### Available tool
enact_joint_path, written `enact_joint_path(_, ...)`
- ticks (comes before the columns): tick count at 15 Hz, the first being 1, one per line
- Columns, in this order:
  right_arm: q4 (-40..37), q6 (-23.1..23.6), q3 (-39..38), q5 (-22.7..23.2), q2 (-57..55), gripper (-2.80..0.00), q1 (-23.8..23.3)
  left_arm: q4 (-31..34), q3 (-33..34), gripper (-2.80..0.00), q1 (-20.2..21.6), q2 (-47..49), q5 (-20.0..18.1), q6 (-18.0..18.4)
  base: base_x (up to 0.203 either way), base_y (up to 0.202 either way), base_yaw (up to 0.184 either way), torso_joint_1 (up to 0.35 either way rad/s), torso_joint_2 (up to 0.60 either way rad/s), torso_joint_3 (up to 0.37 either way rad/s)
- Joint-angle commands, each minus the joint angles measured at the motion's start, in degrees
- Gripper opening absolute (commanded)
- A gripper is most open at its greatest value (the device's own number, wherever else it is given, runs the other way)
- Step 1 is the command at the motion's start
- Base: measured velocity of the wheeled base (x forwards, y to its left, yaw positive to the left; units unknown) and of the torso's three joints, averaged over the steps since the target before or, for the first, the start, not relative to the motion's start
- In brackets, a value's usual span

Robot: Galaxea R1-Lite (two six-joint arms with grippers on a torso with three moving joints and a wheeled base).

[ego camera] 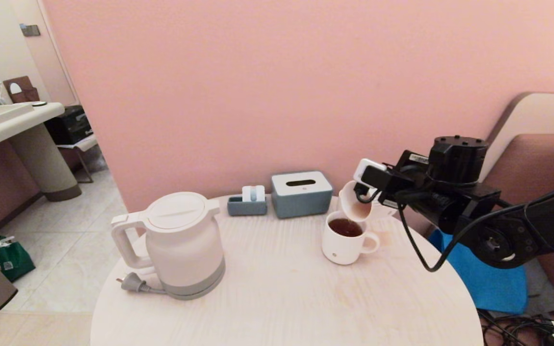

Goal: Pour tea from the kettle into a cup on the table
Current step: Pour water into another cup

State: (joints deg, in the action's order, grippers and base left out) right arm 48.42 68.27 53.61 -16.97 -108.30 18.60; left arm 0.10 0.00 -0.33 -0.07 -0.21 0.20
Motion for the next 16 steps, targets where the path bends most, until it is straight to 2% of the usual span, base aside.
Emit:
enact_joint_path(1,0.27,0.46,0.0,-0.08,0.02,-2.8,0.12,-0.01,0.0,-2.8,-0.01,0.07,0.02,-0.02,0.0,0.0,0.0,0.0,0.0,0.0)
enact_joint_path(16,0.45,0.81,-0.7,-0.96,0.02,-2.8,1.0,-0.01,0.0,-2.8,-0.02,0.07,0.03,-0.02,0.0,0.0,0.0,0.0,0.0,0.0)
